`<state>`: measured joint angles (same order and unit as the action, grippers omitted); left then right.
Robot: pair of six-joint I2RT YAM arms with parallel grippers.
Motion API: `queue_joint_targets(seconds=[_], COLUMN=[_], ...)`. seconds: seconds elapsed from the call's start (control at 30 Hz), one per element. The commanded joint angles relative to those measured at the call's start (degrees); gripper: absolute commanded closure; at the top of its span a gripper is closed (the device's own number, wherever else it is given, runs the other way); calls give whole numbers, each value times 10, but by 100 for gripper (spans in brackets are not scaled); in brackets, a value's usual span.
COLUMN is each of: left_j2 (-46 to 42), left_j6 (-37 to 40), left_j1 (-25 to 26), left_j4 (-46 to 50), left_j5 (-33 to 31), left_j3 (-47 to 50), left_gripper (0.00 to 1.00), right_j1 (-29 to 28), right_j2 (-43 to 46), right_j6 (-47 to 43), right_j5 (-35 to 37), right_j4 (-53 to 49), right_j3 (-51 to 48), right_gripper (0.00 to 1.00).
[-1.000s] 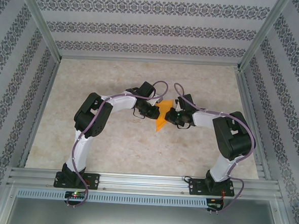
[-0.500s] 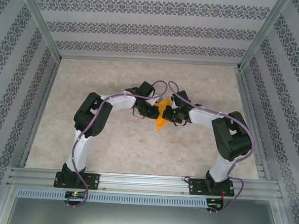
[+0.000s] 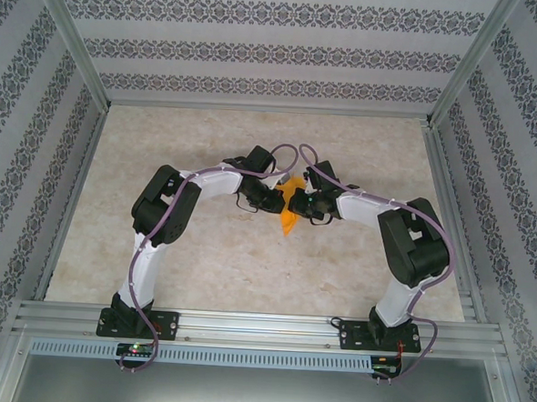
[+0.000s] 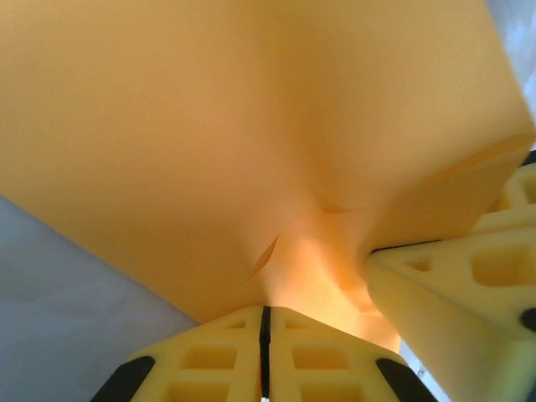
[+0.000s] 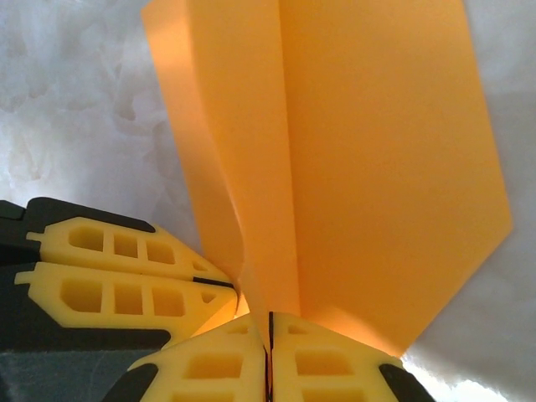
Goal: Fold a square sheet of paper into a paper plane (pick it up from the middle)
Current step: Fourth fold the wing at the center of the table.
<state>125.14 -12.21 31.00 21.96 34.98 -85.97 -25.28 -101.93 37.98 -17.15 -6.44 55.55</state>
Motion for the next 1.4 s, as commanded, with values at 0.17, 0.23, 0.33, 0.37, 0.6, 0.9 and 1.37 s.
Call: queue_joint_targets(seconds=[0.17,0.23,0.33,0.37,0.6,0.9,1.37], left_j2=[36,38,39,39,39,36,38], left_j6=[-1,-1,1,0,-1,1,0], left_j1=[-9,-10,-11,-11,-11,-11,-12], left_j4=[70,71,70,70,71,74,73], left_j5=[-36,-35,-35,-35,-32,-33,-30], left_j3=[37,37,38,38,36,36,35], left_gripper=[89,89,89,89,89,89,89], right_j1=[-2,-1,-3,-3,-6,-10,-5], right_j2=[14,30,51,56,56,31,-5], right_j6=[13,11,14,14,13,17,47], right_j5=[-18,-16,-17,-15,-23,-38,-69], right_j4=[14,8,7,5,4,14,70], right_j3=[-7,-17,-35,-39,-47,-29,-23], right_gripper=[78,78,77,78,80,90,93])
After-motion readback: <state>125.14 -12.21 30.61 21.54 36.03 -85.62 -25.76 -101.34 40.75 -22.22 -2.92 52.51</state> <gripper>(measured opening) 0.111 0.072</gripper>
